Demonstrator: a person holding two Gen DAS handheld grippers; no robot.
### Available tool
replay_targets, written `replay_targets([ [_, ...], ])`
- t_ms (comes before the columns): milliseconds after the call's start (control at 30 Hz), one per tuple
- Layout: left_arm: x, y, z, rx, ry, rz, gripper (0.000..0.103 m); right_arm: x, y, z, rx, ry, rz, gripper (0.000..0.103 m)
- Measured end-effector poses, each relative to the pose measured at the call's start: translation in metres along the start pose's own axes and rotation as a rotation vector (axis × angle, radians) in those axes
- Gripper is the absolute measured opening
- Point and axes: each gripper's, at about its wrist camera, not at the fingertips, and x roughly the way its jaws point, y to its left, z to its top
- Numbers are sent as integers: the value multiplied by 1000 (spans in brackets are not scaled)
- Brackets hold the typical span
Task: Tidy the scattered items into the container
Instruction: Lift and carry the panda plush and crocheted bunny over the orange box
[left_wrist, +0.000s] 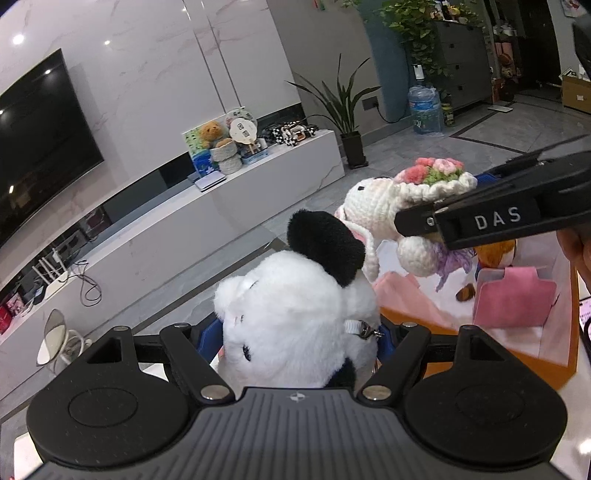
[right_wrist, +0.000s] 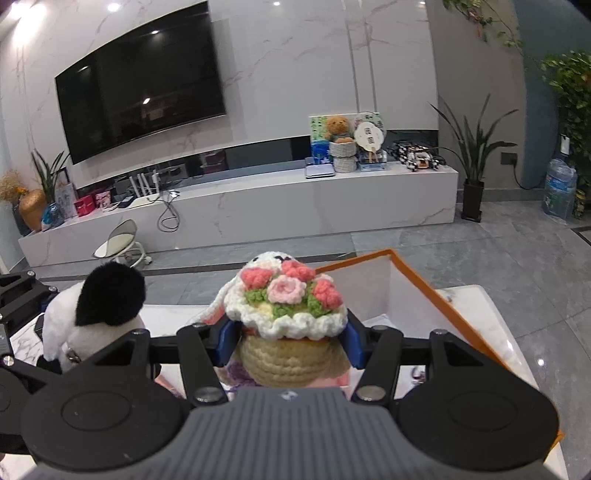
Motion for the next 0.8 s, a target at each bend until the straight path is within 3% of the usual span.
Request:
replay_targets([
  [800,58,-31,43,42,-37,-102,90,8,-51,-1,76,-23,-109,59],
])
